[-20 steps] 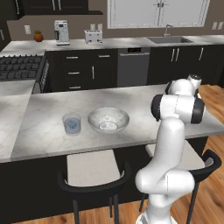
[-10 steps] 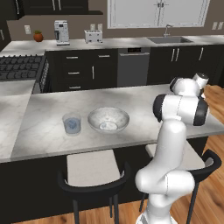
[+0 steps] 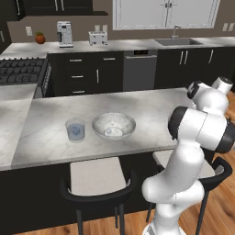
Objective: There are four ice cubes in the ice bowl. Place two ice cubes in each glass of water.
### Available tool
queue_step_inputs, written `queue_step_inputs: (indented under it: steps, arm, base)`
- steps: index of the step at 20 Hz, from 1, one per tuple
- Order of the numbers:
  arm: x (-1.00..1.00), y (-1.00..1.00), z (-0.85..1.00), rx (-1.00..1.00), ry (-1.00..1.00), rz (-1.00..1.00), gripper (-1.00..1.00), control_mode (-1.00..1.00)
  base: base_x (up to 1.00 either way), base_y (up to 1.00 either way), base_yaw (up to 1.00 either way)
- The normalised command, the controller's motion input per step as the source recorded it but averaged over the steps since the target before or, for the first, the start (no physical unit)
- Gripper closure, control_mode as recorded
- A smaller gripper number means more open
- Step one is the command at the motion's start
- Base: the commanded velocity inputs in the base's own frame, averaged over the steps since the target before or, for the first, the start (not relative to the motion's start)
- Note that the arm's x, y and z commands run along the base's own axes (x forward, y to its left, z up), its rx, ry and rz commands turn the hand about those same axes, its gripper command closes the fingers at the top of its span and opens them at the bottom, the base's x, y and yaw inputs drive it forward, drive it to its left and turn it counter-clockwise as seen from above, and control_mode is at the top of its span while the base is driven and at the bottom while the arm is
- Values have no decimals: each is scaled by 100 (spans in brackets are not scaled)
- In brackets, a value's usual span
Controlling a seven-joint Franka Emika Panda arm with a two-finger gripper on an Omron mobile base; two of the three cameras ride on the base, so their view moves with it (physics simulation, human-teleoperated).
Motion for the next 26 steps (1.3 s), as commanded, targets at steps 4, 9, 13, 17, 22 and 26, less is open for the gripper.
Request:
queue_step_inputs:
  steps: [4,9,13,17,22,26]
  arm:
    - [-59,99,43,-15,13,7,100,-100]
    - [-39,100,43,-18,13,15,100,-100]
    - [-6,89,21,-3,-2,23,-100,-100]
    - [0,72,21,0,0,25,-100,-100]
    - [1,74,28,0,0,21,-100,-100]
    - [8,76,8,0,0,17,-100,-100]
  base:
    - [0,0,0]
    - [0,0,0]
    - [0,0,0]
    - [0,0,0]
    - [0,0,0]
    - [0,0,0]
